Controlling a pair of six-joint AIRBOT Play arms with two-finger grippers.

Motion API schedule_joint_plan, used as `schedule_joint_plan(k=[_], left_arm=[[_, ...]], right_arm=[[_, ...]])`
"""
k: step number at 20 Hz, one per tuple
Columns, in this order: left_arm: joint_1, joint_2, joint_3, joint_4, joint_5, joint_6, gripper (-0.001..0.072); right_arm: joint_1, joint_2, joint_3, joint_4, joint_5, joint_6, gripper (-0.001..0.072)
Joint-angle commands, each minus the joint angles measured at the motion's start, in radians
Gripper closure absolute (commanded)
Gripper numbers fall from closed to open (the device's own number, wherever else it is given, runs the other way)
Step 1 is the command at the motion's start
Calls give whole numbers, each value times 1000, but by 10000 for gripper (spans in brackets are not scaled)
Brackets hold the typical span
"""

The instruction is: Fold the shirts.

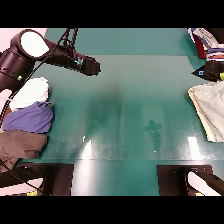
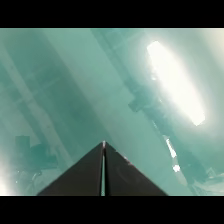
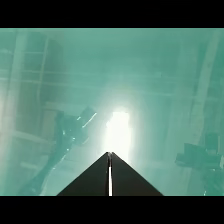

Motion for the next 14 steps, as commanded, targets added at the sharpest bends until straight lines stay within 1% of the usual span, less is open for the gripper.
schedule_joint_plan(k=[1,11,14], left_arm=[[0,1,0,0,0,0,684],[0,1,0,-1,0,0,683],[0,0,0,-29,20,7,683]], right_arm=[[2,0,1,1,0,0,695],[3,0,1,1,0,0,695],[3,0,1,1,0,0,695]])
